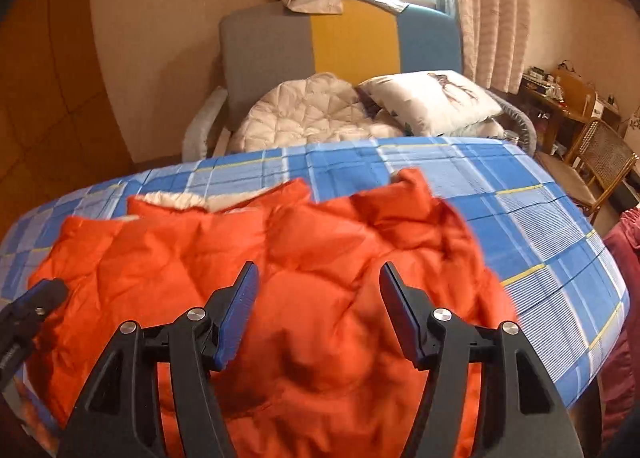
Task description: Fold large clothes
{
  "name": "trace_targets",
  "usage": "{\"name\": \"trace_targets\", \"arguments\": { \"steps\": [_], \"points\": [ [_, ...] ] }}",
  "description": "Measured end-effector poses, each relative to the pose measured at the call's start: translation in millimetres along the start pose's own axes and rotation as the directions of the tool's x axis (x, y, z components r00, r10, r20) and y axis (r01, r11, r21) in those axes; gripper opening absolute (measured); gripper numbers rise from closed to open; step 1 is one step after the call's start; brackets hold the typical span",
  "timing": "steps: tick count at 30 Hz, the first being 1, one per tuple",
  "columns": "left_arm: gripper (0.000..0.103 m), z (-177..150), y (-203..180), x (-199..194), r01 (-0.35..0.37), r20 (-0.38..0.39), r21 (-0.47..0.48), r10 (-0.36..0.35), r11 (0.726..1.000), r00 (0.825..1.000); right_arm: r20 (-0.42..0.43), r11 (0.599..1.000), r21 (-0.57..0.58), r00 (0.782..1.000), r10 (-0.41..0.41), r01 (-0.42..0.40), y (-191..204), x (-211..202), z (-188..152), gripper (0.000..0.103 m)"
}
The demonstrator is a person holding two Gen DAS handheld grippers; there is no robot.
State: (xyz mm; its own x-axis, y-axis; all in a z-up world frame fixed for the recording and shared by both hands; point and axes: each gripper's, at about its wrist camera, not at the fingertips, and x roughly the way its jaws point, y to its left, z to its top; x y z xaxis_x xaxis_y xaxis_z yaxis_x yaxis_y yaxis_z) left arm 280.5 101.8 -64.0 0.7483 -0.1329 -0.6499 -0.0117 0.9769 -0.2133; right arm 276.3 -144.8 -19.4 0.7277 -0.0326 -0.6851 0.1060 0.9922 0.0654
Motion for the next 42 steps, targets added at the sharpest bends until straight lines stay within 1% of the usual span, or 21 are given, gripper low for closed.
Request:
{"name": "trace_targets", "arguments": {
  "steps": [1,4,9,12,19,21,24,26,27,30,32,34,37,39,42],
  "points": [
    [0.052,-2,-3,3,-0.006,-0.006,0.003,0.006,1.0,1.0,-0.009,1.0,-0.001,1.0,0.005,-0.005,5,3,-3,0.062],
    [0.053,-10,-4,14,-0.025,-0.029,0.002,0.025,1.0,0.999,-0.021,1.0,-0.015,1.0,-0.018,0.017,17,16,-14,0.062],
    [0.054,-21,-1,34,-0.048,-0.045,0.023,0.049,0.999,0.998,-0.055,0.998,-0.01,0.997,-0.059,0.058,22,41,-24,0.062],
    [0.054,-25,3,43,-0.052,-0.046,0.017,0.052,0.999,0.998,-0.077,0.997,-0.02,0.994,-0.079,0.078,25,57,-28,0.062],
    [0.054,-32,7,58,-0.061,-0.035,0.016,0.062,0.998,0.998,-0.093,0.998,-0.014,0.993,-0.066,0.065,25,84,-34,0.062],
    [0.054,-32,6,58,-0.065,-0.045,0.021,0.066,0.998,0.997,-0.095,0.997,-0.019,0.993,-0.071,0.07,26,86,-36,0.062],
    [0.053,-28,4,54,-0.071,-0.062,0.031,0.073,0.997,0.995,-0.098,0.998,-0.019,0.993,-0.064,0.062,25,84,-38,0.062],
    [0.053,-26,2,46,-0.07,-0.058,0.031,0.072,0.997,0.996,-0.103,0.999,-0.027,0.993,-0.049,0.047,23,82,-35,0.063],
    [0.053,-25,2,42,-0.068,-0.054,0.026,0.07,0.997,0.996,-0.104,0.999,-0.031,0.994,-0.036,0.033,21,79,-34,0.065],
    [0.056,-25,4,27,-0.074,-0.036,0.011,0.074,0.997,0.997,-0.102,1.0,-0.029,0.995,-0.009,0.006,18,64,-33,0.067],
    [0.057,-26,5,16,-0.082,-0.019,0.012,0.083,0.997,0.996,-0.08,1.0,-0.024,0.997,-0.004,0.002,17,48,-34,0.069],
    [0.059,-28,7,5,-0.087,-0.002,0.008,0.087,0.996,0.996,-0.055,1.0,-0.015,0.998,0.0,-0.001,17,33,-36,0.073],
    [0.059,-31,11,-10,-0.093,0.022,0.018,0.092,0.996,0.995,-0.042,1.0,-0.005,0.999,0.022,-0.022,19,15,-43,0.073],
    [0.059,-36,13,-13,-0.104,0.016,0.036,0.103,0.994,0.995,-0.042,1.0,-0.008,0.999,0.03,-0.03,20,6,-50,0.073],
    [0.059,-42,23,-7,-0.106,-0.011,0.033,0.106,0.994,0.994,-0.06,1.0,-0.017,0.998,0.014,-0.015,22,9,-60,0.073]
  ]
}}
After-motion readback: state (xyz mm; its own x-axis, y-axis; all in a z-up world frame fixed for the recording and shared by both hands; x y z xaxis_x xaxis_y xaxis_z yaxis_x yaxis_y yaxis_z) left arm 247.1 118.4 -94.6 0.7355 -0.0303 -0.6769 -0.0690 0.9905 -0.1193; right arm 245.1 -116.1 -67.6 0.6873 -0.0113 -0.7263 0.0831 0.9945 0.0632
